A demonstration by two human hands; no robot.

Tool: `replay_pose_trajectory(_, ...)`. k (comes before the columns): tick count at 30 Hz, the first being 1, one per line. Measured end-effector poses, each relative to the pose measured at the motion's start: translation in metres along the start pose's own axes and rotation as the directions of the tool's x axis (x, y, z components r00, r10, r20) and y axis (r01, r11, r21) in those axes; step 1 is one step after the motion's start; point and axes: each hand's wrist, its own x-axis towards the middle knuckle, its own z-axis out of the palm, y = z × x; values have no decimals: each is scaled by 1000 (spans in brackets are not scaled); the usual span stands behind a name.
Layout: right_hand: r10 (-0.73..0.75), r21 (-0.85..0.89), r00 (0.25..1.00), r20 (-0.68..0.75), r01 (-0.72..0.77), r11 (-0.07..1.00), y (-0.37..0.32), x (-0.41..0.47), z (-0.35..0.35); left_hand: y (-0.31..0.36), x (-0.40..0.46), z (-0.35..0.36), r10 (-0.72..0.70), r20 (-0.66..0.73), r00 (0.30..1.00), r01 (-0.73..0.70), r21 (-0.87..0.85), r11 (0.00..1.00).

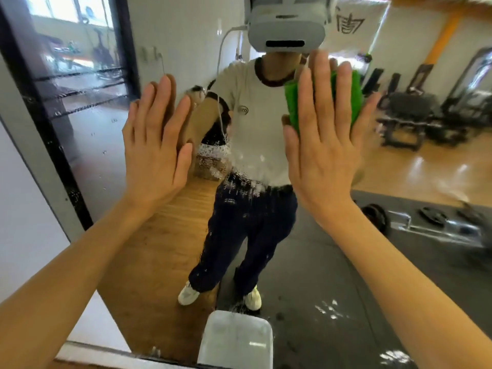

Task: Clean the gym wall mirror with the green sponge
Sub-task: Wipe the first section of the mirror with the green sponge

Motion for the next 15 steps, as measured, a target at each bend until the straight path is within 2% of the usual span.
replay_pose_trajectory(3,-169,40,958,232,165,986,-20,-91,-2,0,0,0,-16,-6,1000,16,0,1000)
replay_pose_trajectory(5,-247,26,916,315,252,967,-20,-136,-3,1,-1,1,-28,-20,999,29,19,999)
replay_pose_trajectory(7,-265,-1,922,281,277,961,-19,-121,1,1,-1,2,-23,-33,999,24,31,999)
replay_pose_trajectory(8,-231,-16,947,223,240,971,-20,-97,4,1,-1,3,-12,-38,999,13,28,1000)
replay_pose_trajectory(10,-51,-23,998,27,51,998,-25,-33,13,0,1,4,3,-47,999,-1,24,1000)
replay_pose_trajectory(12,98,0,991,-93,-98,995,-33,9,20,0,1,4,-16,-50,999,17,25,1000)
replay_pose_trajectory(13,99,4,990,-104,-99,995,-39,11,21,0,1,3,-23,-51,998,24,22,999)
replay_pose_trajectory(15,7,34,1000,13,-8,999,-54,-27,20,1,1,3,-10,-58,998,11,19,1000)
